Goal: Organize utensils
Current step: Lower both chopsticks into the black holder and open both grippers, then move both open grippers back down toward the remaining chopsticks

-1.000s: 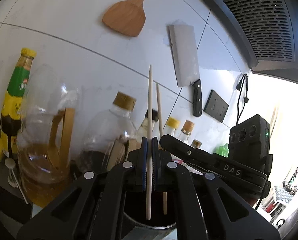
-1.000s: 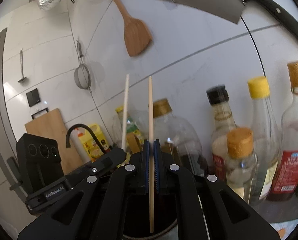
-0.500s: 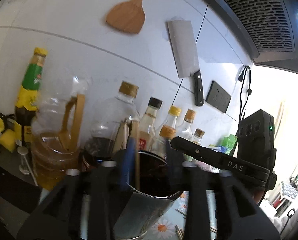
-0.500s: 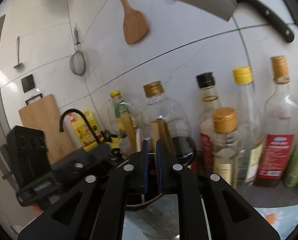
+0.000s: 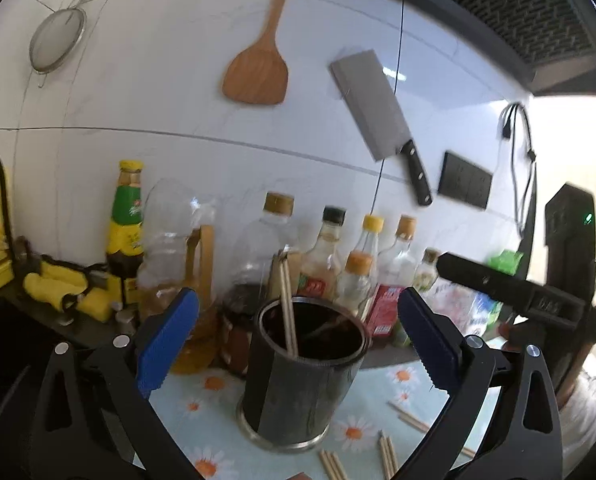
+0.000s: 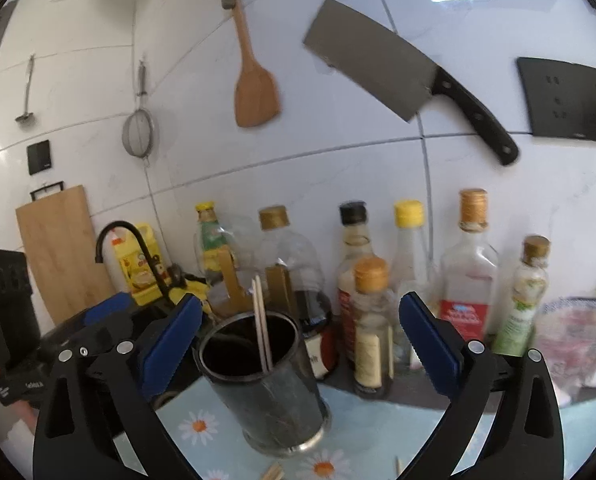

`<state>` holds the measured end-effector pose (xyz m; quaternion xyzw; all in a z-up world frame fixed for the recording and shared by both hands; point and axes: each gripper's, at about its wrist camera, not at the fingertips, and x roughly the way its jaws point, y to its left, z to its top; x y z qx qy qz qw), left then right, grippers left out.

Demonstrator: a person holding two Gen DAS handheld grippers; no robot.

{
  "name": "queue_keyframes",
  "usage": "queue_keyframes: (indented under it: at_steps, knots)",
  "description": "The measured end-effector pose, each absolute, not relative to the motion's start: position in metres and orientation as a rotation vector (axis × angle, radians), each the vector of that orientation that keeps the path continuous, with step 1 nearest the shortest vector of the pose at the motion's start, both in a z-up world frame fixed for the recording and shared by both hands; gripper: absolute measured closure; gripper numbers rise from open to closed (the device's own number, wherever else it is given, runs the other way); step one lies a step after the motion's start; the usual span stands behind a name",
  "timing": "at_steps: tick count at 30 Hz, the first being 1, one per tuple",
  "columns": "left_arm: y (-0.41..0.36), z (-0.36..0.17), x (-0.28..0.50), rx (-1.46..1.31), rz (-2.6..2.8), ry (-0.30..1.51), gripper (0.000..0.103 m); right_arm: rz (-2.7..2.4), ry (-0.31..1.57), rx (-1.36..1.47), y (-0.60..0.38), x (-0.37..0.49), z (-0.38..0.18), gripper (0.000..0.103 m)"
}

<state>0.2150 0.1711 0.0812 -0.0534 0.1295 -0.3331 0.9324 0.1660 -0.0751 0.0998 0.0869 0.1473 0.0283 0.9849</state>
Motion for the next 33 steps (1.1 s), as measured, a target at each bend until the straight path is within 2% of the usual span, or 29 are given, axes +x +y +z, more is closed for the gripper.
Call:
queue_keyframes:
  at_steps: [8,15,24,33]
  knots:
    - [0.165,0.058,0.193,-0.044,-0.590,0.361,0.006,0.010,0.332,0.248,-0.097,0.131,0.074,0.008]
    - [0.159,0.023,0.184,-0.084,-0.598,0.506,0.006,-0.026,0.440,0.282,-0.121,0.109,0.045,0.008]
    - [0.147,-0.029,0.189,-0.133,-0.607,0.776,0.006,-0.056,0.594,0.248,-0.147,0.098,0.003,0.008]
    - [0.142,-0.061,0.187,-0.049,-0.480,0.926,0.006,-0.046,0.851,0.166,-0.159,0.117,-0.046,0.008]
